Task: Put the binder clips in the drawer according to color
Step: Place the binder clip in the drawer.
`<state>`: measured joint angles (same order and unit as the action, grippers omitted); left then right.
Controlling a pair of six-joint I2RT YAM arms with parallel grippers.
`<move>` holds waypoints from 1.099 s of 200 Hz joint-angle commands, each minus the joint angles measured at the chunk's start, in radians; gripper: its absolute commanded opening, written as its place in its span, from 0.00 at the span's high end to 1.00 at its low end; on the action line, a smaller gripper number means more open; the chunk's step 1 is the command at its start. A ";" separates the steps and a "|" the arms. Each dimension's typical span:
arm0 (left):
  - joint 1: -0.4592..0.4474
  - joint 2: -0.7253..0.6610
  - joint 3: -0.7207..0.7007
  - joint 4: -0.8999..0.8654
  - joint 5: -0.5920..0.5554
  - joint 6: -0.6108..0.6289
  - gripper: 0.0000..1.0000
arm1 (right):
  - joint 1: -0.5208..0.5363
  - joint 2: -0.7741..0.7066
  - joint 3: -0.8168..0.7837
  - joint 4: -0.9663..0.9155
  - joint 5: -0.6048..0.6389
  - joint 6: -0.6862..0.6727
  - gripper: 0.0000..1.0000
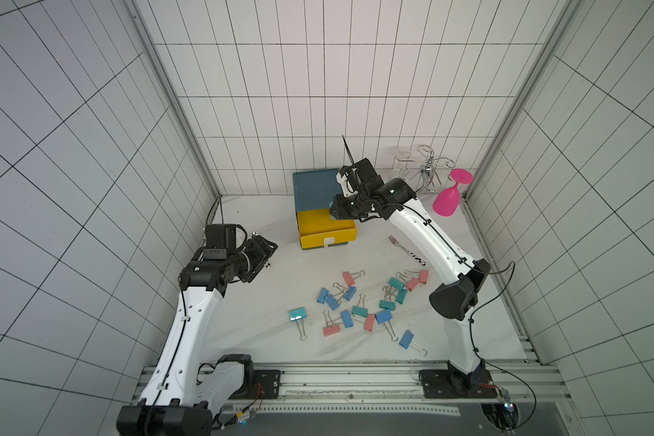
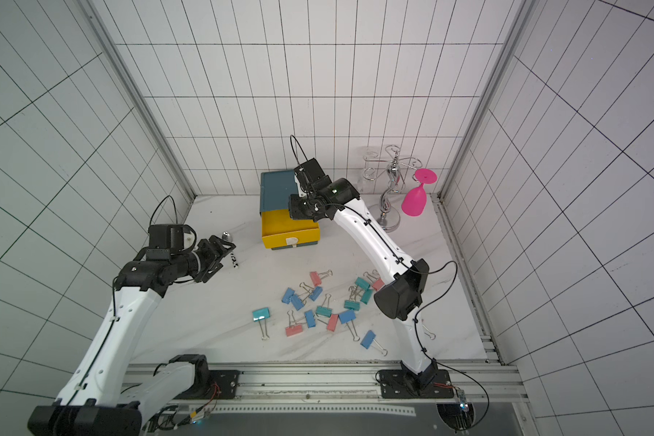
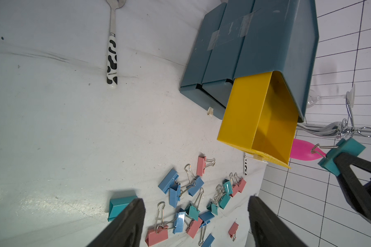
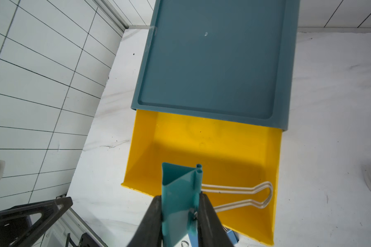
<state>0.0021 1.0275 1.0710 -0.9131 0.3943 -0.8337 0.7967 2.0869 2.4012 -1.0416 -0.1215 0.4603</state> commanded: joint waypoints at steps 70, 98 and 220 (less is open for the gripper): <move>0.004 0.001 0.005 -0.007 -0.001 0.031 0.20 | -0.011 -0.085 -0.003 -0.055 0.088 -0.031 0.41; 0.004 -0.006 -0.041 -0.015 -0.003 0.035 0.21 | -0.038 -0.239 -0.235 -0.028 0.137 -0.005 0.42; -0.017 -0.052 -0.305 0.034 0.020 0.006 0.22 | -0.228 -0.613 -1.256 0.156 0.142 0.273 0.31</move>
<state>-0.0032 0.9997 0.7731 -0.9146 0.4065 -0.8238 0.6014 1.4799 1.2049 -0.9482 0.0174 0.6724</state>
